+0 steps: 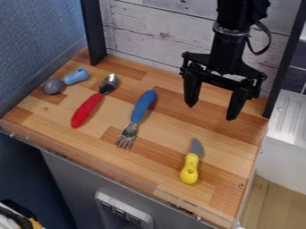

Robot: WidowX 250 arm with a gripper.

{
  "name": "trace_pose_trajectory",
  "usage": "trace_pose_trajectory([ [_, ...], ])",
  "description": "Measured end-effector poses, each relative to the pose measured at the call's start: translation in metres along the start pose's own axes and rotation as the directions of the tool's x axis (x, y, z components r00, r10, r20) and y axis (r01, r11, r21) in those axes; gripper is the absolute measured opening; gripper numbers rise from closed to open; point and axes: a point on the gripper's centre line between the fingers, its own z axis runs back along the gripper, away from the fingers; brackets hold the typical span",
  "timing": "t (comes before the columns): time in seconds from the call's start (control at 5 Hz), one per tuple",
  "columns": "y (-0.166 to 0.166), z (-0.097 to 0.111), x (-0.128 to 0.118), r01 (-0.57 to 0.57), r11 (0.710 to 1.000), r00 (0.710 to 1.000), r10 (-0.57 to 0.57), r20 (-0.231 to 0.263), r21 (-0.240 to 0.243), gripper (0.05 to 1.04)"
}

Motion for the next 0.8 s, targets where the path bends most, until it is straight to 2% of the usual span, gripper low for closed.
trace_pose_trajectory([
  [0.2, 0.018, -0.003, 0.005, -0.093, 0.996, 0.996, 0.093, -0.016, -0.005, 0.997],
  [0.4, 0.057, -0.005, 0.014, -0.278, 0.960, 0.960, 0.277, -0.024, -0.018, 0.999],
  [0.6, 0.100, -0.005, 0.016, -0.471, 0.881, 0.882, 0.470, -0.031, -0.036, 0.999],
  [0.8, 0.146, -0.009, 0.014, -0.606, 0.794, 0.796, 0.604, -0.039, -0.051, 0.999],
])
